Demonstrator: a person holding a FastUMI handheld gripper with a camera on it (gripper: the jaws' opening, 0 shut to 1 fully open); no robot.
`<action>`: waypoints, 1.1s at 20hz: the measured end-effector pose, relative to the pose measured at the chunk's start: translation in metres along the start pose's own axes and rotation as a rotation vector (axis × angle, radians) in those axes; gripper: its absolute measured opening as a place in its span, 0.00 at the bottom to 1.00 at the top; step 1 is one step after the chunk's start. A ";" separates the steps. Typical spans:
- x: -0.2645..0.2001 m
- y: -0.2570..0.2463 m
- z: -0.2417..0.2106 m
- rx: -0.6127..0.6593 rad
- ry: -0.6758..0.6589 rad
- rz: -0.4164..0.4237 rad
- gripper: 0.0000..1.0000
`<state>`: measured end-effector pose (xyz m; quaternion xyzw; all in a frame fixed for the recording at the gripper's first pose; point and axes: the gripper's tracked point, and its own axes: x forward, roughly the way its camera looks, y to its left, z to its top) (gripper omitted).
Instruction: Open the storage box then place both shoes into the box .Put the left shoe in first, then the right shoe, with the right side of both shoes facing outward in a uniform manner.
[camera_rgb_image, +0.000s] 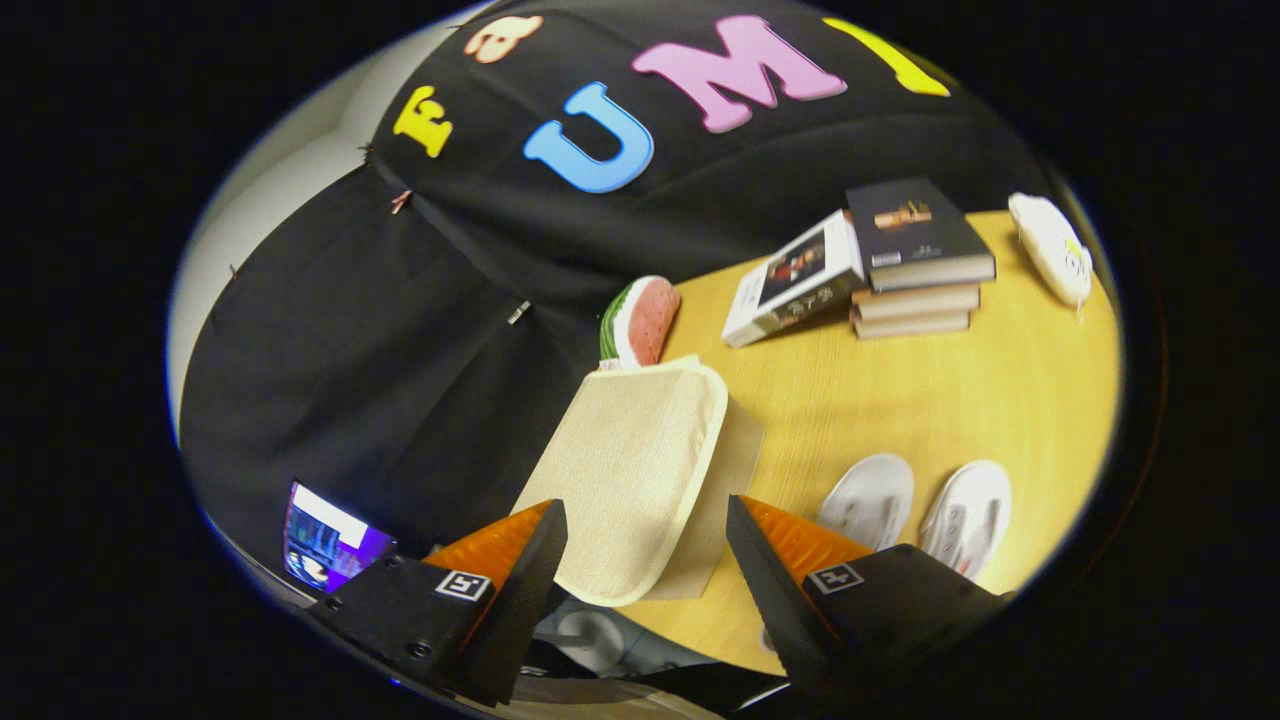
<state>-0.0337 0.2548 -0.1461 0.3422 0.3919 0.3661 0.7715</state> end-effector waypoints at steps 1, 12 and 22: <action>0.009 -0.003 -0.006 0.056 0.023 0.012 0.99; 0.070 0.007 -0.040 0.461 0.128 0.225 0.61; 0.046 0.081 0.012 0.328 0.031 0.301 0.05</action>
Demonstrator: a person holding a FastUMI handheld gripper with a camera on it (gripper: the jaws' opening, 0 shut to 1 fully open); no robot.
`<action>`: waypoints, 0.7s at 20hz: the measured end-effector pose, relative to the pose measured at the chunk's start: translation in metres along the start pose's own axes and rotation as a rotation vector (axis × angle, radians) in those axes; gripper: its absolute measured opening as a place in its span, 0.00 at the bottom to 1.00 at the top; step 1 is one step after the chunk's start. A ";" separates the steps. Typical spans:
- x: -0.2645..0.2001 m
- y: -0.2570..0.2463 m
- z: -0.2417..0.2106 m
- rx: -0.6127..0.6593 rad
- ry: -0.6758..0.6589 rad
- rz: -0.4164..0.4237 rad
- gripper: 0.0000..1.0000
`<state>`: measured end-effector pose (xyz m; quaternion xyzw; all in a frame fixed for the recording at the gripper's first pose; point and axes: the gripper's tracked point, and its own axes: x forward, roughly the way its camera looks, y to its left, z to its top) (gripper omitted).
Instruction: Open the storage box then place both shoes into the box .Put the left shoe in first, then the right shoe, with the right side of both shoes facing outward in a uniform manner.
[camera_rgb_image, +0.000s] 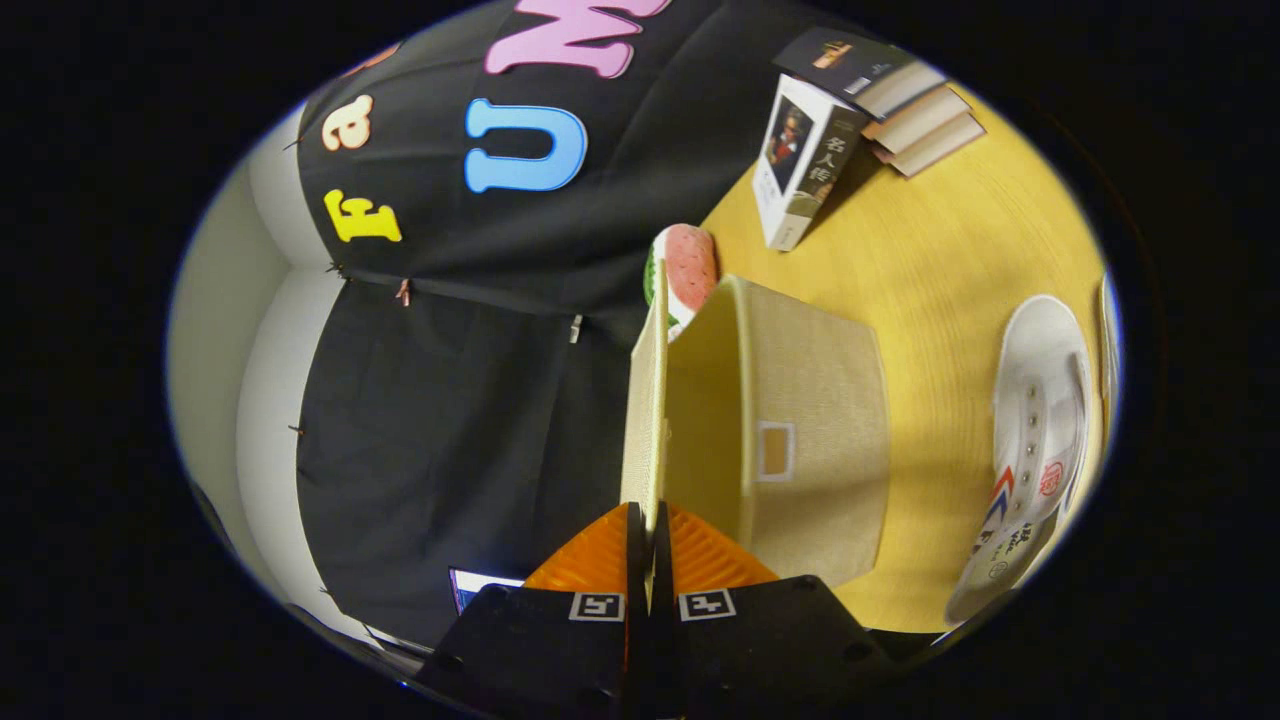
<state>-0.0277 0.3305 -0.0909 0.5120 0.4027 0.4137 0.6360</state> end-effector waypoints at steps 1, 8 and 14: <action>0.004 0.016 0.000 -0.026 -0.001 0.014 0.05; 0.060 0.111 -0.015 -0.185 0.033 0.073 0.07; 0.128 0.137 -0.049 -0.247 0.113 0.089 0.12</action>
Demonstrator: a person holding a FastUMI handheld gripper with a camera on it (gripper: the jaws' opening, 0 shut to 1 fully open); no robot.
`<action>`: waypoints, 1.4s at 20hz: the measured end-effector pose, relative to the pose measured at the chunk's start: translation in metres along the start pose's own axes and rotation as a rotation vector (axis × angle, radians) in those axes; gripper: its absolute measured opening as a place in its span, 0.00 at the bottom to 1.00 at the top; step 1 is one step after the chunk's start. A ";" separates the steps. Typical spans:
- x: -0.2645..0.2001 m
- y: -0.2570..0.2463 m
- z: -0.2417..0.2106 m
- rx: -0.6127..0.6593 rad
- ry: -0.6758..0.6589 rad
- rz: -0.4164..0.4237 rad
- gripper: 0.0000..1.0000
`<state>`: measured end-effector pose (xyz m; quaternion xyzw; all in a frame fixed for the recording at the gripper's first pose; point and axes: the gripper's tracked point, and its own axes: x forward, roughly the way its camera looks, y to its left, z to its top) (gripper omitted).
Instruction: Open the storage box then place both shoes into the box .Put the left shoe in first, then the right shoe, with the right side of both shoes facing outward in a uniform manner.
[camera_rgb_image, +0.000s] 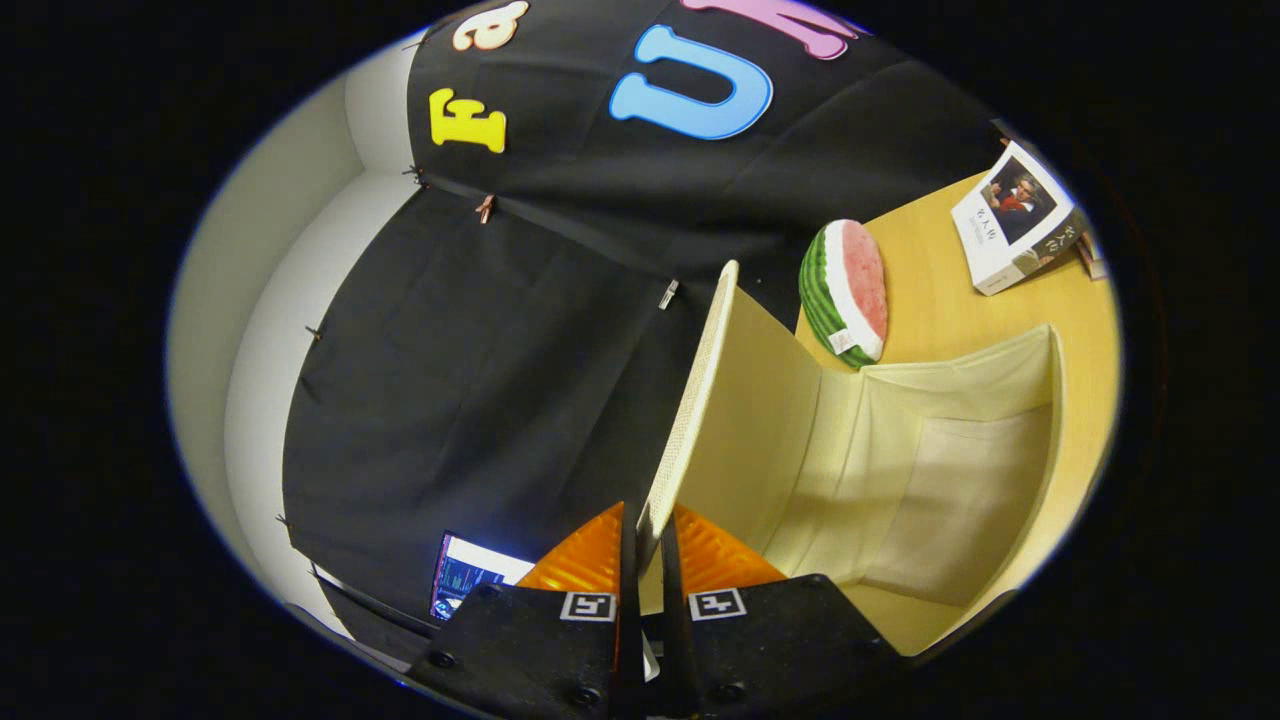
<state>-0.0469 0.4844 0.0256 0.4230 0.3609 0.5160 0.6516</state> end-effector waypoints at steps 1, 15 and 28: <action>0.003 0.006 -0.003 -0.009 0.010 0.010 0.16; -0.050 -0.017 0.003 -0.200 -0.073 -0.100 0.96; -0.266 -0.209 -0.042 -0.424 -0.121 -0.814 0.97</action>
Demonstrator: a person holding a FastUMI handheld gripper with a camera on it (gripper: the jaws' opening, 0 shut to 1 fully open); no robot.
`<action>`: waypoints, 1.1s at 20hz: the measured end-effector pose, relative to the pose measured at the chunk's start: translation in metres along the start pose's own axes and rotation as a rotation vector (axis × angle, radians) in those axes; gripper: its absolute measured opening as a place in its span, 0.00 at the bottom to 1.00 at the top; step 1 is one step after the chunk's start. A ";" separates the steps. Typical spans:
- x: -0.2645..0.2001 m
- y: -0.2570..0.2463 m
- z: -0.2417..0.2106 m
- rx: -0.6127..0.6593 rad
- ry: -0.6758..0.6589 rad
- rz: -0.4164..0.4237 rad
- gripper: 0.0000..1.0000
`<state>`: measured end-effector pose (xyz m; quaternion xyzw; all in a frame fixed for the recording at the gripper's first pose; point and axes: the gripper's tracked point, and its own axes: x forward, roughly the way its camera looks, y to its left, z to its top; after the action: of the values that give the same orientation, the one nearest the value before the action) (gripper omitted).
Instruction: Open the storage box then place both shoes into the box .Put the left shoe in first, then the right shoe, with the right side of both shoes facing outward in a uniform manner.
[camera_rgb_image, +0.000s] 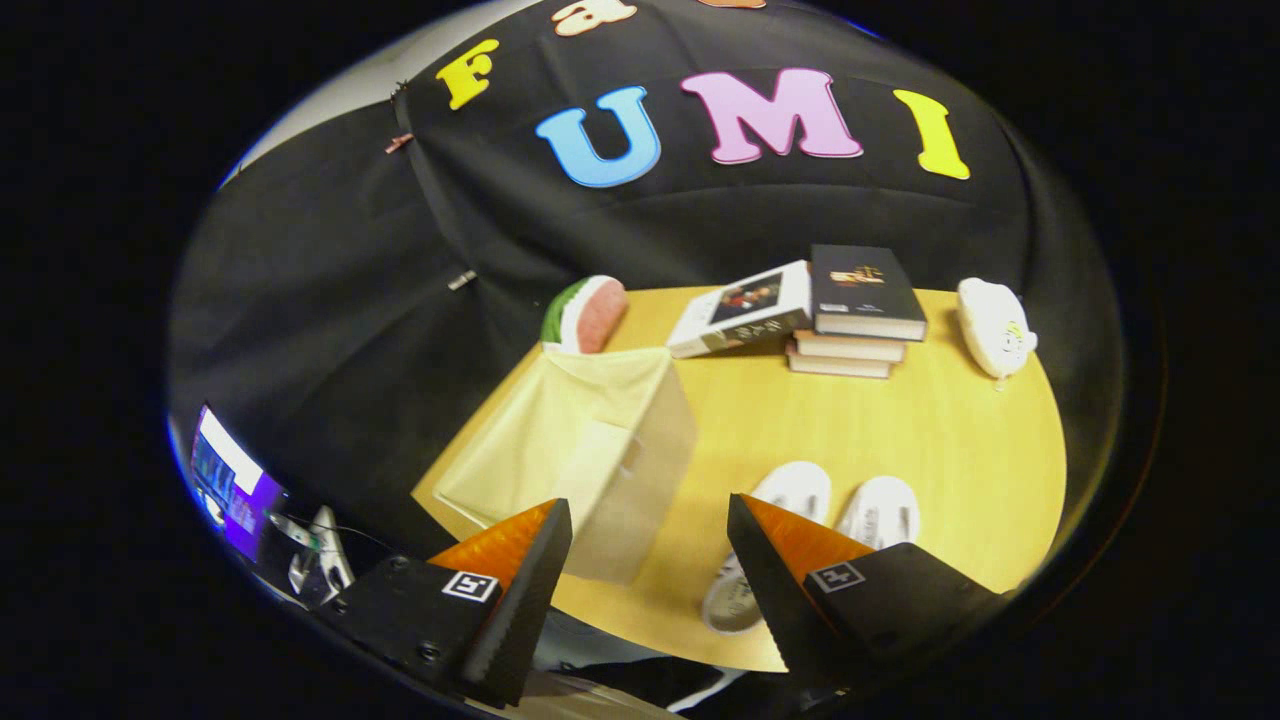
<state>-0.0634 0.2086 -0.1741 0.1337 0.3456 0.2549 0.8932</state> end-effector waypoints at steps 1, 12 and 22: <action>0.001 -0.011 -0.017 -0.006 0.030 -0.030 0.96; 0.056 -0.097 -0.090 -0.172 0.201 -0.290 0.66; 0.056 -0.110 -0.104 -0.229 0.297 -0.335 0.52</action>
<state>-0.0593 0.1539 -0.3263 -0.0665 0.4594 0.1574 0.8716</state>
